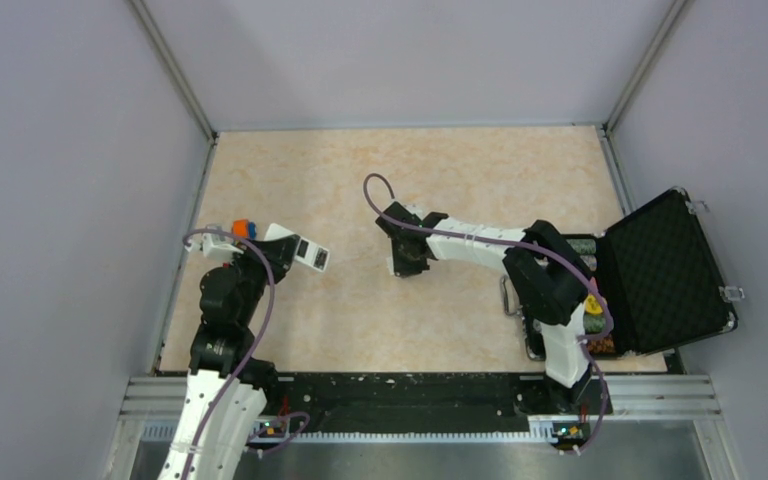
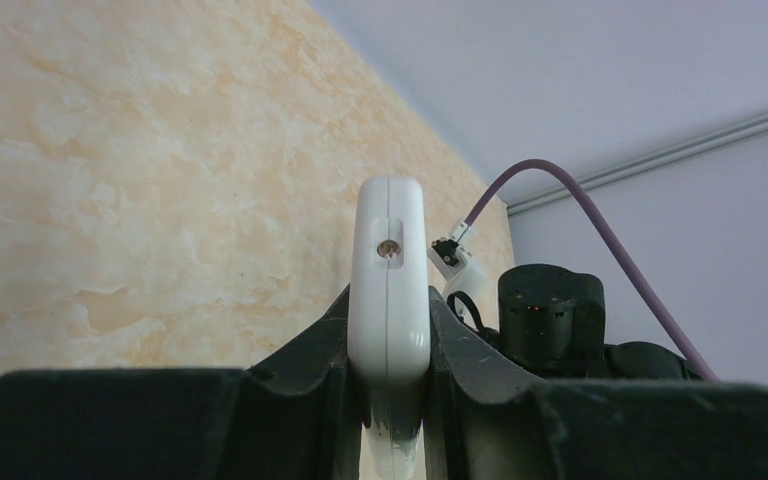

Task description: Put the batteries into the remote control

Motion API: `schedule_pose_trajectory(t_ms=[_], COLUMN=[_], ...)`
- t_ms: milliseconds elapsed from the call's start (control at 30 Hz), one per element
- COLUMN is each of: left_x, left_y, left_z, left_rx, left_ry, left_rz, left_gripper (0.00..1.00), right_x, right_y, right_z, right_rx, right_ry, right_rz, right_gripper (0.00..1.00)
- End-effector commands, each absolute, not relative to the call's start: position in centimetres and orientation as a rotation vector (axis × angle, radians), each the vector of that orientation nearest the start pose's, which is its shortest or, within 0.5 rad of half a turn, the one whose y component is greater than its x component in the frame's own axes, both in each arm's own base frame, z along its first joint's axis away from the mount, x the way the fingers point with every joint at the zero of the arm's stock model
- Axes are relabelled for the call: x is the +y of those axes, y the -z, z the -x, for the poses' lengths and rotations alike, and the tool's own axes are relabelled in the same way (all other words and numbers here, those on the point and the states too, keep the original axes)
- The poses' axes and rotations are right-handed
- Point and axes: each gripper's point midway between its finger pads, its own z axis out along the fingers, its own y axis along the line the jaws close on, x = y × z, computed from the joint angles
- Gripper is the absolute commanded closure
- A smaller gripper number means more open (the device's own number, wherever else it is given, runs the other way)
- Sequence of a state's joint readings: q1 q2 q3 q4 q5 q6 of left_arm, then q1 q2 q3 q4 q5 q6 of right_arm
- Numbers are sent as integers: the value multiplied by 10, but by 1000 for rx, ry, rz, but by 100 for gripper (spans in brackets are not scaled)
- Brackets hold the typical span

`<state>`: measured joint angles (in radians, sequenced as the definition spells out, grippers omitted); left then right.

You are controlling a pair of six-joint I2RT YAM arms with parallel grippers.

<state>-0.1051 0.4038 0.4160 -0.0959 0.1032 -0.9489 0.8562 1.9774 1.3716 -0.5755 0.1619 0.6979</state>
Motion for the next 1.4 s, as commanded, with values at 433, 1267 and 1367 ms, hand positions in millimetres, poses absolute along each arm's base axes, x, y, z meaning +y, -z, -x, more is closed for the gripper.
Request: schedule_pose_trajectory(t_ms=[433, 1267, 1367], left_x=[-71, -35, -34], left_y=[-261, -272, -274], left_z=[-266, -286, -290], left_rx=[1517, 1551, 1550], left_ry=[856, 603, 602], left_rz=[634, 729, 732], left_gripper=[100, 100, 100], right_x=[377, 335, 338], right_y=[-66, -46, -34], right_z=[-287, -326, -321], right_rx=[2541, 1940, 1914], right_ry=[-600, -367, -403], right_rz=[474, 1645, 1715], right_gripper=[82, 40, 40])
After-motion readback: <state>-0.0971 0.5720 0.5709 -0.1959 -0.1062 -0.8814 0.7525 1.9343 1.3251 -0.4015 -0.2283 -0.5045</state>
